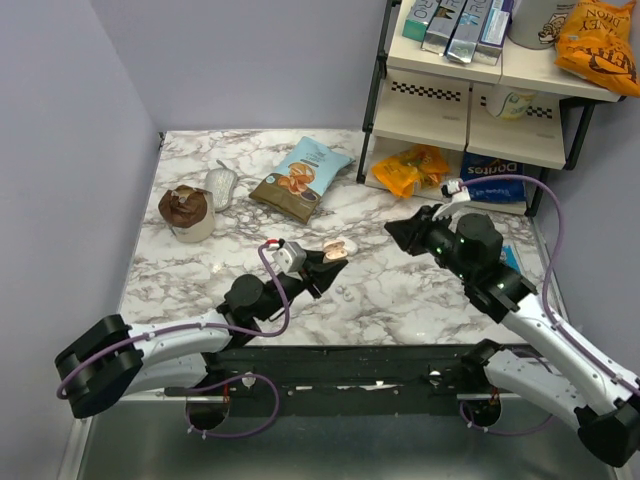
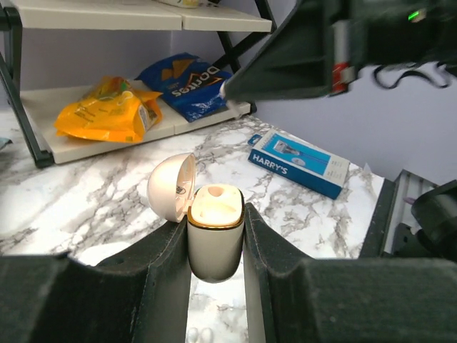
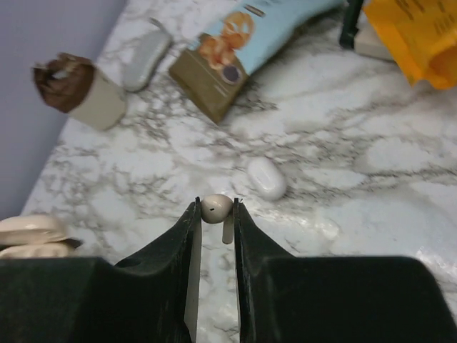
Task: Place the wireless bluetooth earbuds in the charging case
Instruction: Pick up the earbud from the center of the board, then place the earbud in the charging case.
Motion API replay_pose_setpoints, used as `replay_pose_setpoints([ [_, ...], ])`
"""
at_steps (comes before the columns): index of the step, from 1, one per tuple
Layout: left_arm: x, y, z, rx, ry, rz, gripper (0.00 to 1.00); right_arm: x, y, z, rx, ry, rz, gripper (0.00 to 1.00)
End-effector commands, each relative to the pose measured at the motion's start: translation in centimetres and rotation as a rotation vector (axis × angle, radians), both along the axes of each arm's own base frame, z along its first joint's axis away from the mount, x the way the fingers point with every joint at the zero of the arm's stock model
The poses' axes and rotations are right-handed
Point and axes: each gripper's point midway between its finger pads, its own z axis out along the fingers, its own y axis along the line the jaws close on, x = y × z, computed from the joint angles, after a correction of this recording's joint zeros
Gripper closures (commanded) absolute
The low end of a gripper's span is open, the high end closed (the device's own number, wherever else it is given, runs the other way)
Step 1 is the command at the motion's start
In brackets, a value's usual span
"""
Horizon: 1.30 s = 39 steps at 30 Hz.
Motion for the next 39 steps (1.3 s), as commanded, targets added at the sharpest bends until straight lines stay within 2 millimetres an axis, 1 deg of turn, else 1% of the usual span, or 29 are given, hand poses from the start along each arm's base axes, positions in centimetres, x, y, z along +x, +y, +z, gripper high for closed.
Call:
replay_pose_setpoints([
  [1, 1.2, -0.4, 5.0, -0.089, -0.178, 0.055, 1.0, -2.7, 1.7, 6.1, 0.09, -0.214, 0.112, 0.99],
  [3, 1.6, -1.2, 6.3, -0.106, -0.205, 0.052, 1.0, -3.1, 1.7, 8.4, 0.136, -0.281, 0.106, 0.99],
  [4, 1.7, -1.6, 6.7, -0.109, -0.218, 0.044, 1.0, -3.8, 1.9, 9.4, 0.156, -0.305, 0.124, 0.99],
  [5, 2.0, -2.2, 7.3, -0.113, -0.233, 0.04, 1.0, -4.0, 1.9, 9.9, 0.168, -0.316, 0.127, 0.99],
  [9, 2.3, -2.8, 9.6, -0.185, -0.283, 0.039, 1.0, -4.7, 2.2, 11.6, 0.217, -0.342, 0.15, 0.99],
  [10, 2.3, -2.9, 9.8, -0.194, -0.289, 0.04, 1.0, -4.9, 2.3, 11.6, 0.219, -0.346, 0.157, 0.99],
  [11, 2.1, -3.4, 9.8, -0.193, -0.305, 0.016, 1.0, -4.8, 2.4, 11.6, 0.223, -0.348, 0.157, 0.99],
  [13, 1.9, -3.5, 10.5, -0.218, -0.332, 0.009, 1.0, -5.0, 2.4, 11.9, 0.243, -0.369, 0.159, 0.99],
  [14, 2.0, -3.7, 10.3, -0.218, -0.332, 0.004, 1.0, -5.0, 2.5, 11.5, 0.246, -0.369, 0.162, 0.99],
  [15, 1.8, -3.7, 10.6, -0.234, -0.345, -0.001, 1.0, -5.5, 2.7, 12.1, 0.265, -0.393, 0.189, 0.99],
  [17, 1.7, -3.9, 10.3, -0.24, -0.343, -0.013, 1.0, -5.8, 2.7, 12.4, 0.285, -0.411, 0.198, 0.99],
  [18, 1.7, -3.9, 10.5, -0.248, -0.348, -0.014, 1.0, -6.1, 2.7, 13.0, 0.306, -0.437, 0.203, 0.99],
  [20, 1.7, -4.0, 10.2, -0.248, -0.345, -0.017, 1.0, -6.5, 2.9, 13.4, 0.322, -0.455, 0.224, 0.99],
  [21, 1.7, -3.9, 10.4, -0.257, -0.35, -0.015, 1.0, -6.7, 3.0, 13.9, 0.328, -0.468, 0.231, 0.99],
  [25, 1.6, -4.2, 10.8, -0.263, -0.361, -0.025, 1.0, -6.7, 4.0, 13.4, 0.315, -0.456, 0.26, 0.99],
  [29, 1.3, -4.4, 11.7, -0.273, -0.393, -0.039, 1.0, -6.6, 4.5, 12.8, 0.298, -0.44, 0.277, 0.99],
  [32, 0.6, -4.5, 12.0, -0.277, -0.437, -0.063, 1.0, -6.7, 4.4, 12.8, 0.302, -0.455, 0.281, 0.99],
  [33, 0.4, -4.3, 12.5, -0.289, -0.458, -0.063, 1.0, -6.9, 4.4, 13.0, 0.305, -0.463, 0.282, 0.99],
  [35, -0.1, -4.4, 12.5, -0.288, -0.488, -0.082, 1.0, -7.0, 4.4, 13.4, 0.305, -0.477, 0.291, 0.99],
  [36, -0.3, -4.2, 12.9, -0.303, -0.504, -0.084, 1.0, -7.1, 4.3, 13.5, 0.305, -0.479, 0.292, 0.99],
  [39, -0.3, -4.3, 13.2, -0.312, -0.512, -0.084, 1.0, -7.3, 4.4, 13.9, 0.302, -0.49, 0.301, 0.99],
])
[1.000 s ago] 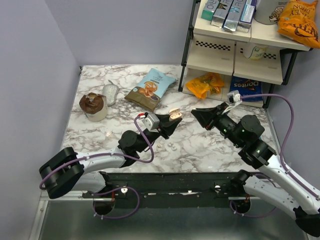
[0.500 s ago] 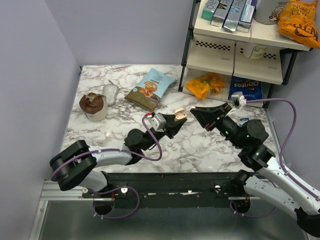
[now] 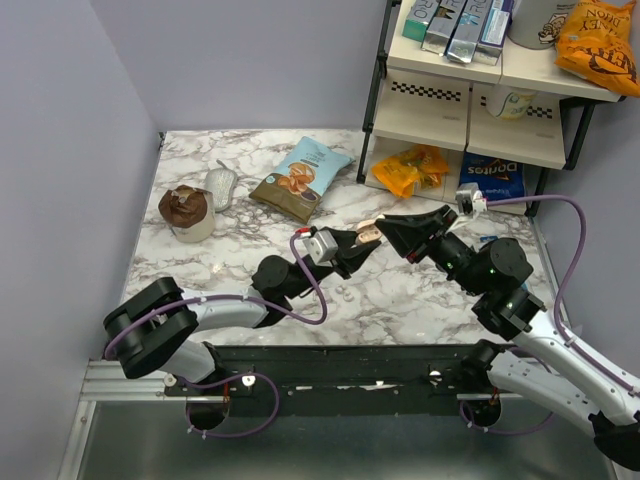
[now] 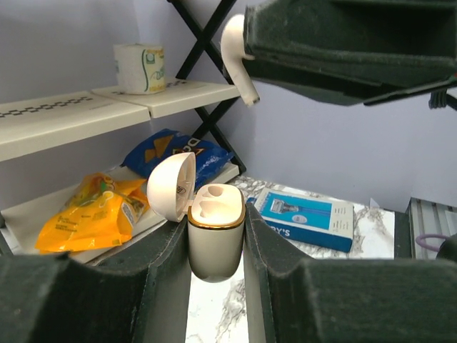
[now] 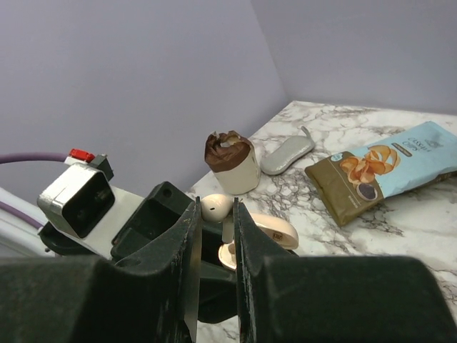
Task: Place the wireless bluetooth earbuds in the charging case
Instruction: Place the earbud in the charging case.
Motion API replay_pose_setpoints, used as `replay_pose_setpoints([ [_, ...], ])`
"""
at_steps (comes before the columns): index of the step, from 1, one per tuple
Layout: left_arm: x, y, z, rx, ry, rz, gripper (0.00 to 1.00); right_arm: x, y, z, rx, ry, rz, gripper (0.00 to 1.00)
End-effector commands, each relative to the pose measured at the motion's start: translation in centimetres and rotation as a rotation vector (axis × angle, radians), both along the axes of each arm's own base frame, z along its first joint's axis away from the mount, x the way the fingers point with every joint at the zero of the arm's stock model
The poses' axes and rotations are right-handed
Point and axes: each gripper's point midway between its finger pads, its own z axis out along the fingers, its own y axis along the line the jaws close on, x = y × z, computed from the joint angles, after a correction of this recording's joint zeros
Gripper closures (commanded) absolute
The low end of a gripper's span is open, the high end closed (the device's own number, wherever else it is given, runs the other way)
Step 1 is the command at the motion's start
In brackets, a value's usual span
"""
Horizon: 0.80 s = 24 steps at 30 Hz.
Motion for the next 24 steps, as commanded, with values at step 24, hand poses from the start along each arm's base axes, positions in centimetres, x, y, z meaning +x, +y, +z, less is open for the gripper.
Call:
replay_pose_setpoints([
  [24, -4.2, 3.0, 13.6, -0.353, -0.324, -0.078, 1.0, -1.1, -1.0, 3.7, 0.031, -0.134, -0.013, 0.99],
])
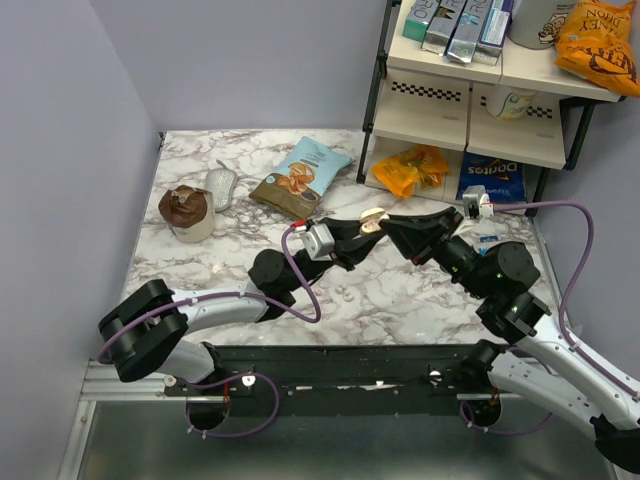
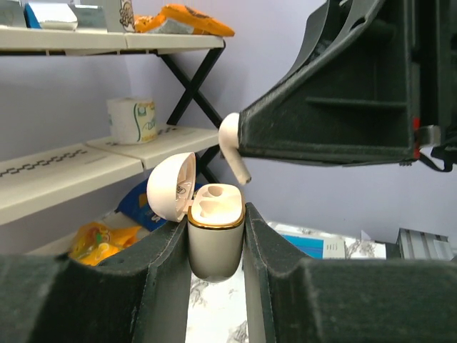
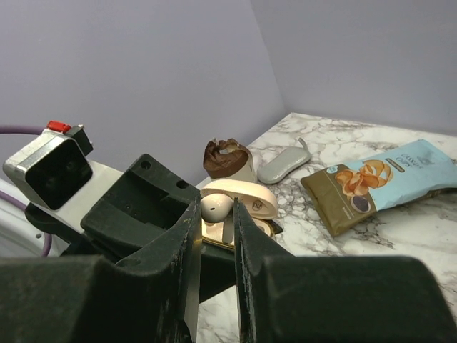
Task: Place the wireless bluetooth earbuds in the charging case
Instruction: Place the earbud in the charging case.
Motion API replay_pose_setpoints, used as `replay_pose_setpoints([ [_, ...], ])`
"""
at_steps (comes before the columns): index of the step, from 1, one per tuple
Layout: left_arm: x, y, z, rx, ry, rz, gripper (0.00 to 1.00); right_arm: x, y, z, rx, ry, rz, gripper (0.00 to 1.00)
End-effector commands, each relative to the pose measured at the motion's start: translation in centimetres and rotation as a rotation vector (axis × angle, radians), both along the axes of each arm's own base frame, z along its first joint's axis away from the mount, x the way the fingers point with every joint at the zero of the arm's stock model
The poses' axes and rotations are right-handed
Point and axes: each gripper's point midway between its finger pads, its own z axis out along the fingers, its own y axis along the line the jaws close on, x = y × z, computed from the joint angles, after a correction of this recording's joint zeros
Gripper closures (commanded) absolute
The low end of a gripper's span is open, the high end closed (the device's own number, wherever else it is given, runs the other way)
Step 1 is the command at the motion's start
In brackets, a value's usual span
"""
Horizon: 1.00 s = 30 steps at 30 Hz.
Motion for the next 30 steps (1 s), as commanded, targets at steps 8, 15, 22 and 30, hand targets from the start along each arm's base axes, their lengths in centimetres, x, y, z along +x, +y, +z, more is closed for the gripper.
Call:
replay_pose_setpoints([
  [8, -3.8, 3.5, 9.7, -0.288, -0.245, -0.053, 1.0, 0.0, -0.5, 4.0, 0.045, -0.101, -0.027, 0.99],
  [15, -3.9, 3.7, 10.0, -0.296, -0.248, -0.05, 1.0, 0.2, -0.3, 4.3, 0.036, -0.106, -0.032, 0.99],
  [22, -4.1, 3.8, 10.6, -0.307, -0.256, -0.052, 1.0, 0.5, -0.3, 3.5, 0.021, -0.09, -0.038, 0.99],
  [30, -4.3, 3.9, 11.1, -0.315, -0.262, -0.059, 1.0, 0.8, -0.3, 2.8, 0.006, -0.082, -0.053, 0.99],
])
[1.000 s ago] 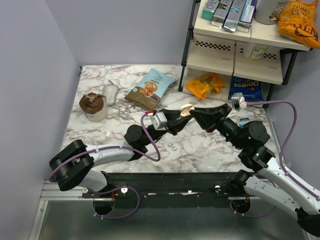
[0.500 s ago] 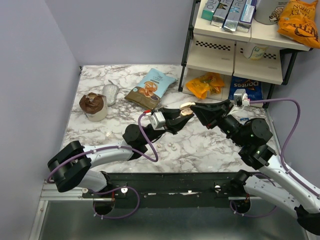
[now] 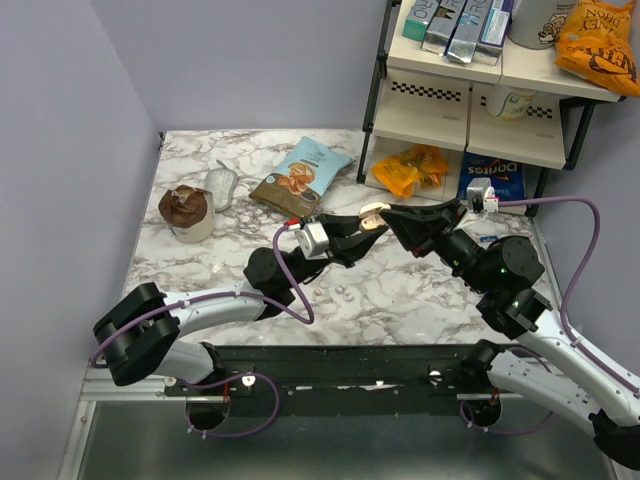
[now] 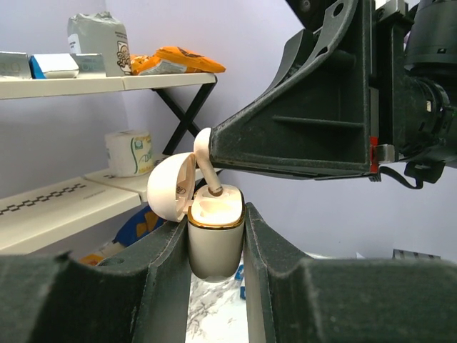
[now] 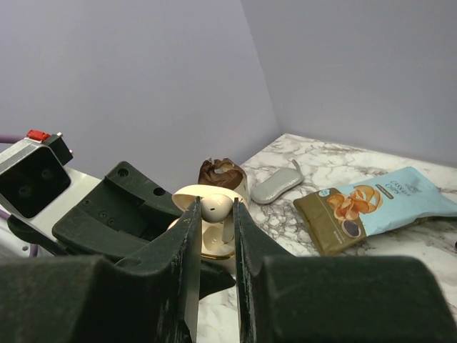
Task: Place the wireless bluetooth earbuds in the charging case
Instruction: Place the earbud in the charging case.
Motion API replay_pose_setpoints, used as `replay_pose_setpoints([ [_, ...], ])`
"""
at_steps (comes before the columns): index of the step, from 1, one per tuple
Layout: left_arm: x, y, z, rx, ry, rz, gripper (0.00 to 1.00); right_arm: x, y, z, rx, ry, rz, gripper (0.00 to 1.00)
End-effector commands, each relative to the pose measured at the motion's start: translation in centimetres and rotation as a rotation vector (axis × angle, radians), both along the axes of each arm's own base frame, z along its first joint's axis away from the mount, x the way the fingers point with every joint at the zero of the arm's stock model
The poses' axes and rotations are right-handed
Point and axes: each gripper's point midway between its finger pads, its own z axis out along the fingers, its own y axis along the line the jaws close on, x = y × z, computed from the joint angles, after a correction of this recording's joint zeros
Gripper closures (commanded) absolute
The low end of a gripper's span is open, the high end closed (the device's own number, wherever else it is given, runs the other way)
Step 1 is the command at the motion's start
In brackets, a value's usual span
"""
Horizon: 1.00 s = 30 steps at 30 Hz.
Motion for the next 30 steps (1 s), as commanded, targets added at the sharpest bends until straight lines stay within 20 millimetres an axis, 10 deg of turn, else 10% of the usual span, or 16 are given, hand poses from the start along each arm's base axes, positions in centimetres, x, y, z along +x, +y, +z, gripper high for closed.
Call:
replay_pose_setpoints([
  [1, -3.39, 3.44, 7.78, -0.259, -0.202, -0.036, 1.0, 0.26, -0.29, 0.34, 0.001, -0.016, -0.027, 0.99],
  [11, -3.2, 3.42, 8.06, -0.263, -0.203, -0.028, 1.0, -0.31, 0.51, -0.12, -0.044, -0.033, 0.023, 0.97],
  [30, -3.01, 3.31, 7.99, -0.262, -0.201, -0.022, 1.0, -0.59, 0.01, 0.0, -0.056, -0.03, 0.014, 0.47],
])
